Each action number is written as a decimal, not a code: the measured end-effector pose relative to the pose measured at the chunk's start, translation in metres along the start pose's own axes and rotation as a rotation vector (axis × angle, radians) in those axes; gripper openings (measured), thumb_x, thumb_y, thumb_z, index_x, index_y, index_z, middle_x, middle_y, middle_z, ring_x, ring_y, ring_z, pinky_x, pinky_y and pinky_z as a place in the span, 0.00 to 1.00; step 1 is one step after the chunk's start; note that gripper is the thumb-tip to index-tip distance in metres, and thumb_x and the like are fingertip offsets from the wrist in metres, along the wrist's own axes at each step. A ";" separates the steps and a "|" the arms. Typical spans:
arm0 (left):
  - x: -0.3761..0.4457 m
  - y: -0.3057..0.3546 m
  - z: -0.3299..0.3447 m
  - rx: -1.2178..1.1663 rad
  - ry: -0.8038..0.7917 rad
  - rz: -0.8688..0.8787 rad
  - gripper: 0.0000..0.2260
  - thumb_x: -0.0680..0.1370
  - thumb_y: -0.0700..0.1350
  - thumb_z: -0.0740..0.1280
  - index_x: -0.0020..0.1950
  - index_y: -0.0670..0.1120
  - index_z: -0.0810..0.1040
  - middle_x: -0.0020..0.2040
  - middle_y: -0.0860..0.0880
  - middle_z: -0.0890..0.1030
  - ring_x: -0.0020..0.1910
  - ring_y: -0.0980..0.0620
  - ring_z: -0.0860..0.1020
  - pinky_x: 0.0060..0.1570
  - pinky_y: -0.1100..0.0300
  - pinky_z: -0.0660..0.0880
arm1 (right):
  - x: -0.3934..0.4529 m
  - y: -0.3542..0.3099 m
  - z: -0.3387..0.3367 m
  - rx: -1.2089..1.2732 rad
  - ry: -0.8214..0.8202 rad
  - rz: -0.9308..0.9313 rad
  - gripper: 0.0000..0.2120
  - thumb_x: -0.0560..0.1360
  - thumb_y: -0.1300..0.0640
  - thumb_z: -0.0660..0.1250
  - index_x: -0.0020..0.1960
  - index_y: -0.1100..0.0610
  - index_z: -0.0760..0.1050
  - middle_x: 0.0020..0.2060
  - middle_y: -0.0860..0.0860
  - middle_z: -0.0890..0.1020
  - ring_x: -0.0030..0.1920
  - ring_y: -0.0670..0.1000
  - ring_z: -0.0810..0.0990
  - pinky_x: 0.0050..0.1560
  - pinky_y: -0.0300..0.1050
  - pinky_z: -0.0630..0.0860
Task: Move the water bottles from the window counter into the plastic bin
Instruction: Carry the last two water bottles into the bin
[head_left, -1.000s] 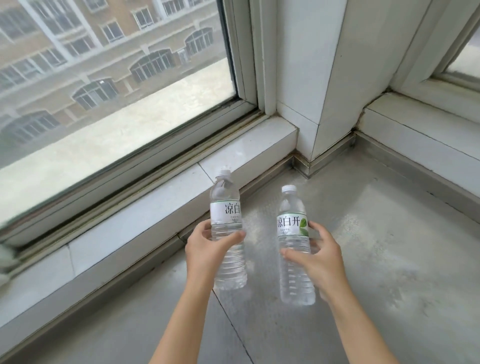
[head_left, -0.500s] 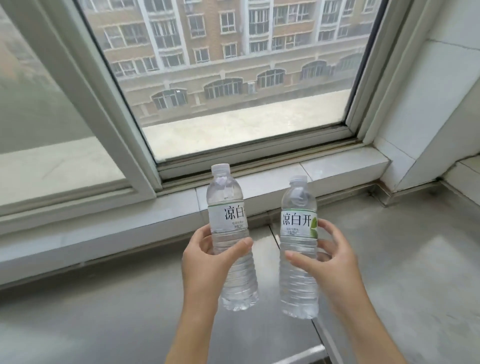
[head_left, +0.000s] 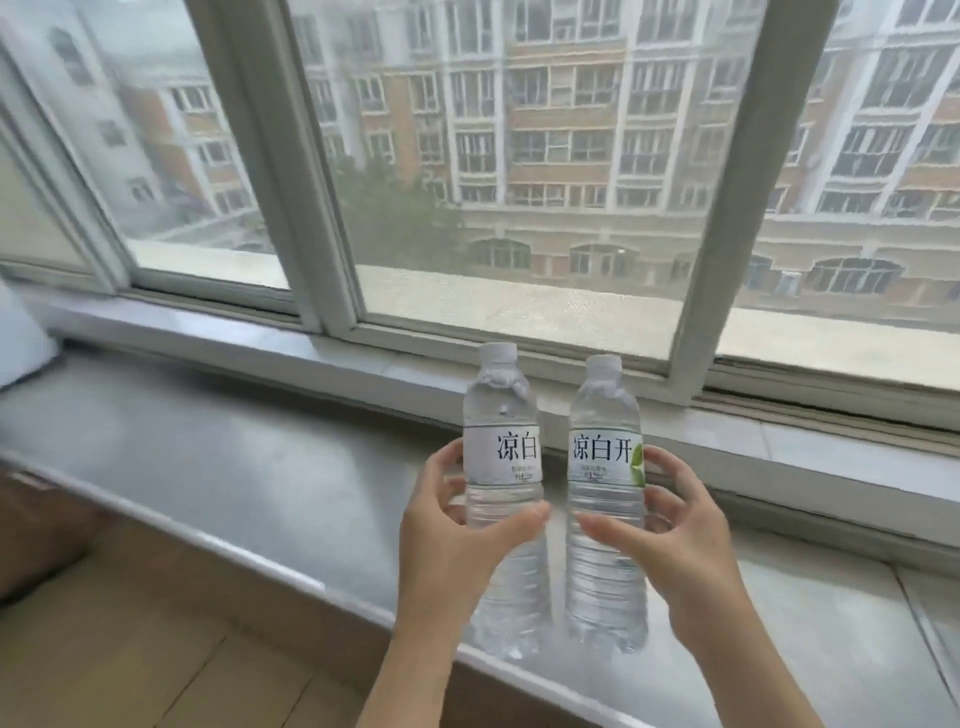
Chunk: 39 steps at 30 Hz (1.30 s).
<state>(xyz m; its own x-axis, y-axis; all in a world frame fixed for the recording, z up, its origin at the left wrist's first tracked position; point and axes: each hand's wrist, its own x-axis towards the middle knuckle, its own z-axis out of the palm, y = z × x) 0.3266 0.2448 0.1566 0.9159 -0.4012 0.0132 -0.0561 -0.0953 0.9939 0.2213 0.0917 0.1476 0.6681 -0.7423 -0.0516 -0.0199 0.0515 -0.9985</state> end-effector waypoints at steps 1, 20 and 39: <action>-0.002 0.001 -0.023 -0.007 0.058 0.002 0.33 0.57 0.49 0.84 0.56 0.66 0.72 0.52 0.55 0.83 0.44 0.59 0.84 0.47 0.57 0.82 | 0.000 -0.004 0.024 -0.003 -0.060 -0.011 0.37 0.53 0.64 0.83 0.56 0.43 0.74 0.45 0.54 0.85 0.45 0.55 0.85 0.47 0.55 0.80; -0.032 -0.010 -0.310 -0.111 1.160 0.018 0.34 0.55 0.45 0.82 0.57 0.64 0.76 0.50 0.59 0.85 0.48 0.60 0.84 0.51 0.54 0.81 | -0.023 -0.021 0.408 -0.047 -1.147 -0.081 0.33 0.56 0.67 0.81 0.52 0.41 0.75 0.41 0.49 0.86 0.41 0.54 0.85 0.40 0.51 0.81; -0.211 -0.049 -0.556 -0.064 1.771 -0.036 0.33 0.56 0.46 0.83 0.57 0.64 0.77 0.49 0.59 0.85 0.49 0.59 0.84 0.48 0.57 0.80 | -0.292 0.006 0.669 -0.078 -1.787 -0.079 0.36 0.56 0.62 0.82 0.56 0.38 0.74 0.46 0.50 0.85 0.45 0.51 0.84 0.45 0.52 0.80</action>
<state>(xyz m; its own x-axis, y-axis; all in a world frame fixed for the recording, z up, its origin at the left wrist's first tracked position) 0.3574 0.8403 0.1661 0.2107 0.9766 0.0423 -0.0535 -0.0316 0.9981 0.5236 0.7564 0.1696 0.5819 0.8130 0.0201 0.0524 -0.0128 -0.9985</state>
